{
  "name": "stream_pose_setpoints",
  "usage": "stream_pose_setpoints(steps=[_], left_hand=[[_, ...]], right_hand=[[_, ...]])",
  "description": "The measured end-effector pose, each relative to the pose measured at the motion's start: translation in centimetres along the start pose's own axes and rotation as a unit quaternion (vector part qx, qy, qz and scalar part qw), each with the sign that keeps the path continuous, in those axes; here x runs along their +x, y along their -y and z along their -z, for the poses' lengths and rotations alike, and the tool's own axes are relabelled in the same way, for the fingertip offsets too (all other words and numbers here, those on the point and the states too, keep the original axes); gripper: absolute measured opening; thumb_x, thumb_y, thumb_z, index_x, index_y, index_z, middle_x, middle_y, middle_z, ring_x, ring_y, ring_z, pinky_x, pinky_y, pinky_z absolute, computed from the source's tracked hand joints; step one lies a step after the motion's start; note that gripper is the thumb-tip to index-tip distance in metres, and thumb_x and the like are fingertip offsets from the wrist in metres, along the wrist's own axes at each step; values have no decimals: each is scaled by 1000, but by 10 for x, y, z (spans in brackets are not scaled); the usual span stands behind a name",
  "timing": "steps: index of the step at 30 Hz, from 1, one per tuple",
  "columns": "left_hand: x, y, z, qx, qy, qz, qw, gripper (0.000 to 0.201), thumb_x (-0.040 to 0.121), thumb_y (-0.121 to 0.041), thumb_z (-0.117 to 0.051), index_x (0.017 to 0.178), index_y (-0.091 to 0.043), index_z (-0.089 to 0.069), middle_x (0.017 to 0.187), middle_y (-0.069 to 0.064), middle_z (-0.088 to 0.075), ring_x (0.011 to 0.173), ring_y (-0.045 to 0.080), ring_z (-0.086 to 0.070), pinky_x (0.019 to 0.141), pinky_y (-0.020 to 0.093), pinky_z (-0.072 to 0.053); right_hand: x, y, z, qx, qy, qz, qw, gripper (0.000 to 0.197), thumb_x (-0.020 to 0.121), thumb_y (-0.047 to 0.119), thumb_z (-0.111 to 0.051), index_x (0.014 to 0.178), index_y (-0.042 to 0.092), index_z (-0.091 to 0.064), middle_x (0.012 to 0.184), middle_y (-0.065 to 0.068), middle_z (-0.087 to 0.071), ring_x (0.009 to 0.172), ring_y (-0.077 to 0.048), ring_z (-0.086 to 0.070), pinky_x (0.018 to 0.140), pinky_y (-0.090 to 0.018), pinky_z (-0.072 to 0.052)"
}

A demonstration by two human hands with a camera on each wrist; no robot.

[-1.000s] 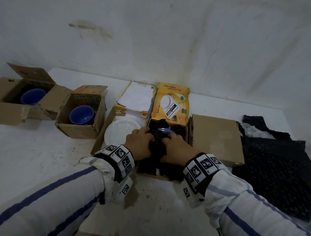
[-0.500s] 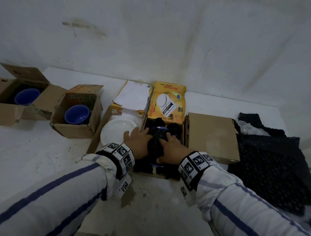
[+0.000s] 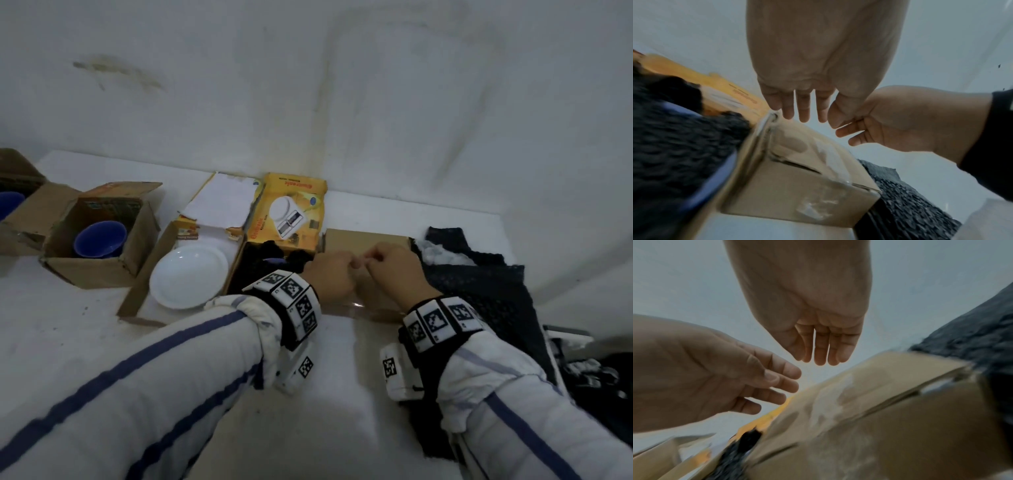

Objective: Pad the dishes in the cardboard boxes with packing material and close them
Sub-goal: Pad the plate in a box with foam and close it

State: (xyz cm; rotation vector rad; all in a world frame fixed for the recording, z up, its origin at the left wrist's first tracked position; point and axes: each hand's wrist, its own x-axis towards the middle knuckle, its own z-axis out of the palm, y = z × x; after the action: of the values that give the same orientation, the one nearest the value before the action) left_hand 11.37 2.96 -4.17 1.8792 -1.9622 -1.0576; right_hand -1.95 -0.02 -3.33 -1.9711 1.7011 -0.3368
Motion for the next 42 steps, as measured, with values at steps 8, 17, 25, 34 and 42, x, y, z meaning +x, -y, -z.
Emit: stream_pose_setpoints(steps=[8,17,25,34,42], left_hand=[[19,-79,-55,-54,48,-4,997,22,89,-8,-51,93,3,-69,92,17,-68,84,29,-64,72,31,-50],[25,-110,-88,-41,98,75,992,20,92,-15,-53,73,-12,-49,66,2,-52,54,15,-54,54,25,-50],[22,-115,-101,-134,22,77,988,29,82,-10,-66,72,-16,-39,70,4,-48,70,23,-54,66,36,-45],[13,-105,-66,-419,-73,25,905,49,67,-3,-56,112,-18,-43,104,13,-55,85,22,-57,65,32,-49],[-12,-25,-5,-432,-183,82,879,49,83,12,-52,123,-13,-39,109,17,-52,93,29,-56,73,35,-50]], right_hand=[[-5,-68,66,-77,-9,-88,993,26,89,10,-45,100,3,-68,110,-16,-65,107,-31,-59,86,-30,-44],[-13,-107,67,-3,68,-153,986,33,95,12,-40,119,1,-61,124,-17,-60,115,-32,-56,97,-38,-47],[-19,-111,65,94,64,-156,981,32,94,14,-45,119,2,-61,124,-18,-60,115,-32,-57,94,-38,-49],[-23,-105,79,256,63,-79,961,45,78,-4,-50,116,20,-55,113,-5,-58,80,-20,-59,66,-29,-49],[-14,-41,49,284,124,-61,949,49,78,-2,-62,117,26,-51,106,-10,-48,94,-28,-56,80,-36,-49]])
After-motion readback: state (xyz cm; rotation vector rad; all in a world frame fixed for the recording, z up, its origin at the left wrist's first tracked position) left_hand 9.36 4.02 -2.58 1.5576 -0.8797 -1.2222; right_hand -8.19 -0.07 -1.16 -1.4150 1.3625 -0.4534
